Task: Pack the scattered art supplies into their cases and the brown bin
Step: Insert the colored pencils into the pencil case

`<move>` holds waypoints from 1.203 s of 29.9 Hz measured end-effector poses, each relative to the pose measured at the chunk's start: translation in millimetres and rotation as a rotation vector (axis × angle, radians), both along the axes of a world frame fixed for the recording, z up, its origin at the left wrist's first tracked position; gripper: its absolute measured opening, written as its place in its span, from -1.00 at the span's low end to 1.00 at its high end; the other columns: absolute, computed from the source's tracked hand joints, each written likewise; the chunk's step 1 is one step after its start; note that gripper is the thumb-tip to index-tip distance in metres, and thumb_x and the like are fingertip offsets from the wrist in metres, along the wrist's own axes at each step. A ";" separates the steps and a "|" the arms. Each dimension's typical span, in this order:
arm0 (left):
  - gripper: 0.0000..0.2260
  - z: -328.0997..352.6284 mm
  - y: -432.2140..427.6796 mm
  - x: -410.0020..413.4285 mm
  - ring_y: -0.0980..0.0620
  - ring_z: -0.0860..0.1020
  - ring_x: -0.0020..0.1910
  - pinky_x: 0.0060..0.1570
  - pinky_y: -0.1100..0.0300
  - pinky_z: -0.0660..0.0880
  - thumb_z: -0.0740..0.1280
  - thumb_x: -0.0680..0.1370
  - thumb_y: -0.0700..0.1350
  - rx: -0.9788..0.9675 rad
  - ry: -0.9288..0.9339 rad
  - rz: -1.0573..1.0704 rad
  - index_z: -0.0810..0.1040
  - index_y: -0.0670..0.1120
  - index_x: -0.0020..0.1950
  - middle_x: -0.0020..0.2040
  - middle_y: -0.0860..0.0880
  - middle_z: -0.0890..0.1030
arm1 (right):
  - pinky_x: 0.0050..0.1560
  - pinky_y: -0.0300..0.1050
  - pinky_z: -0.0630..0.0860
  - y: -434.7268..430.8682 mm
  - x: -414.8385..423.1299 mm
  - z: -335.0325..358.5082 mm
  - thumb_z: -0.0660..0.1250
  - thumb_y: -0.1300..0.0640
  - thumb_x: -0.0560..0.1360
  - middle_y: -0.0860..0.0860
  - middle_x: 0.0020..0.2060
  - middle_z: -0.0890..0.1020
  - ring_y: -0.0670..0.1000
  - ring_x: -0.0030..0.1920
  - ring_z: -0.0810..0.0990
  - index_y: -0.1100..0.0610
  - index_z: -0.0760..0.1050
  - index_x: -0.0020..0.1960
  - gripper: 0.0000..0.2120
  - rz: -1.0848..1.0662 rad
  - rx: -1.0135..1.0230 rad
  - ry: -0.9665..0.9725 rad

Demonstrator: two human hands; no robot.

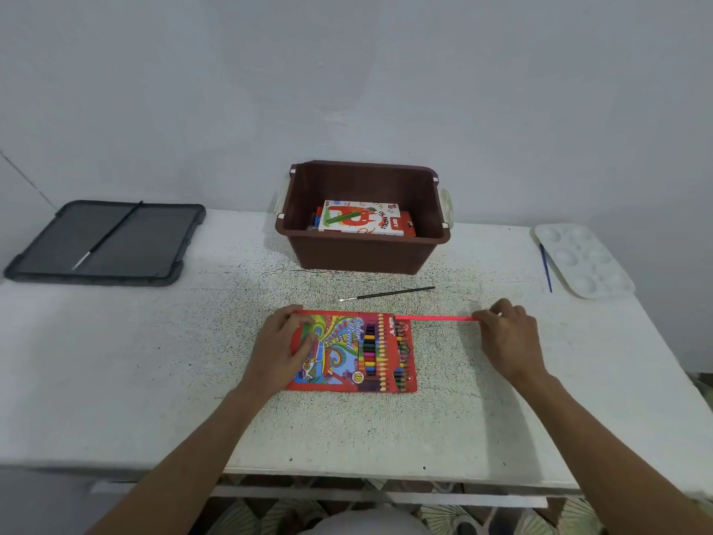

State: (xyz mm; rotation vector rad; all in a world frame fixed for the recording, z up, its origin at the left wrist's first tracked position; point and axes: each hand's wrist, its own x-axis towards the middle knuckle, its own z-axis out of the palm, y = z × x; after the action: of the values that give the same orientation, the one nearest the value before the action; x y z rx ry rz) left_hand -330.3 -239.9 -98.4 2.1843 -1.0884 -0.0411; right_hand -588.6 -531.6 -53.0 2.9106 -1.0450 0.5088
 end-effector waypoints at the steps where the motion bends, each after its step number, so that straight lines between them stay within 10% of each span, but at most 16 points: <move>1: -0.73 -1.1 0.3 0.5 0.15 0.37 0.23 0.14 0.09 0.51 0.37 0.54 0.02 0.005 -0.005 -0.001 0.52 -0.04 0.20 0.34 -0.02 0.44 | -0.30 -0.03 0.34 0.4 0.6 -1.0 0.47 0.35 0.41 0.16 -0.25 0.54 0.21 -0.33 0.49 0.18 0.69 -0.05 -0.84 0.008 0.002 -0.007; 36: -0.66 -4.3 1.1 1.8 0.16 0.35 0.23 0.16 0.01 0.51 0.25 0.52 0.14 0.005 -0.010 0.008 0.53 -0.02 0.19 0.33 0.00 0.44 | -0.36 -0.04 0.39 -2.2 -1.8 -7.3 0.40 0.46 0.42 0.16 -0.21 0.47 0.14 -0.27 0.40 0.32 0.64 0.03 -0.79 0.120 0.014 -0.131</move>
State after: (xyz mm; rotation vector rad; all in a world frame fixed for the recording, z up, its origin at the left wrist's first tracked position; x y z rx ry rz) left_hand -328.5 -238.7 -102.8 2.1953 -1.0859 -0.0299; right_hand -590.3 -533.8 -60.3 3.0013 -0.8928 0.7072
